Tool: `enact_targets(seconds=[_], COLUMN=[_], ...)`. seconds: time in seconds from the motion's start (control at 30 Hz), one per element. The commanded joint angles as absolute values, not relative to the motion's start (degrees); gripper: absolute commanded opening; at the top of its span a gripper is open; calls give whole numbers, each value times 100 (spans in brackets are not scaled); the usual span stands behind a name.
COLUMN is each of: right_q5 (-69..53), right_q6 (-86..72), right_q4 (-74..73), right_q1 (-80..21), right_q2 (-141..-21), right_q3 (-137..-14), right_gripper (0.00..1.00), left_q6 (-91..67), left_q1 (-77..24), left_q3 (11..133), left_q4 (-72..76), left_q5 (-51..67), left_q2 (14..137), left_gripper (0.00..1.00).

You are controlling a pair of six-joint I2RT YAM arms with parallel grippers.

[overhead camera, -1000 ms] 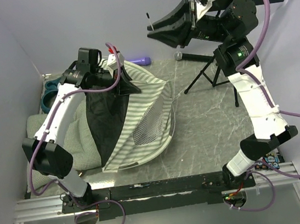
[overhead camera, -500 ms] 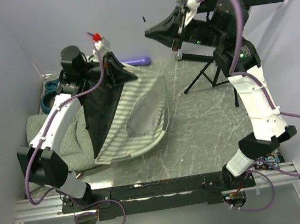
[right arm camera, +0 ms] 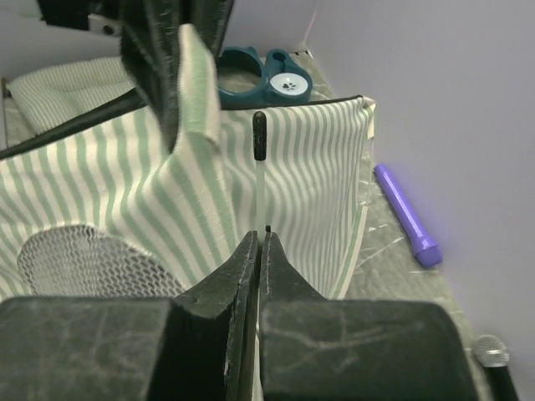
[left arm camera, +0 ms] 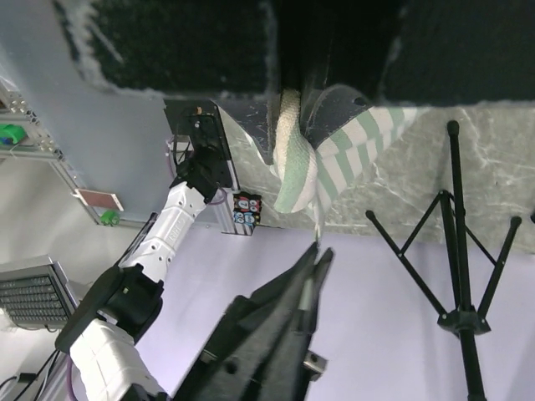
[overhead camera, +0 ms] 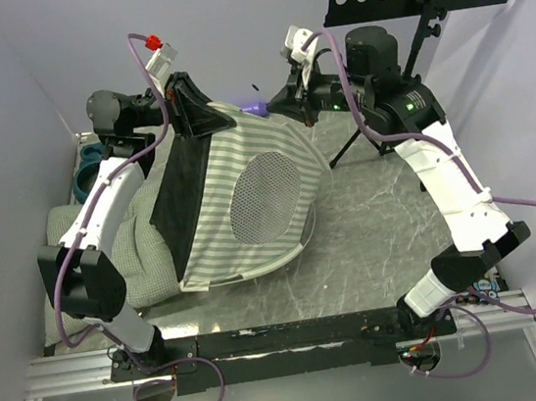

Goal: Set up the pet tent

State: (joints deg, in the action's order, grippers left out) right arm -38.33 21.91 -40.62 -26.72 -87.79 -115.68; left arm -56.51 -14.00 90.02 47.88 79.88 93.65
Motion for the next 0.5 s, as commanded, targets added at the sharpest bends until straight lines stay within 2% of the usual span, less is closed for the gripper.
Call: enact_targets(seconds=[0.0, 0.2, 0.47], right_q5=[-3498, -3595, -3533], right_q6=[2846, 3383, 3717], right_q4=[-5290, -6511, -7145], right_q1=[-2628, -2803, -2927], right_q2=[-8534, -9096, -9518], right_q3=[-11233, -11917, -12392], right_gripper=[0, 0, 0], left_q6=[-5890, -6152, -6187], left_q1=[-1160, -1169, -1169], left_q3=[9509, 9580, 9685], left_q4=[5197, 5546, 5633], left_q5=[7602, 7541, 7523], left_q2=[9132, 9211, 9193], left_gripper=[1, 1, 1])
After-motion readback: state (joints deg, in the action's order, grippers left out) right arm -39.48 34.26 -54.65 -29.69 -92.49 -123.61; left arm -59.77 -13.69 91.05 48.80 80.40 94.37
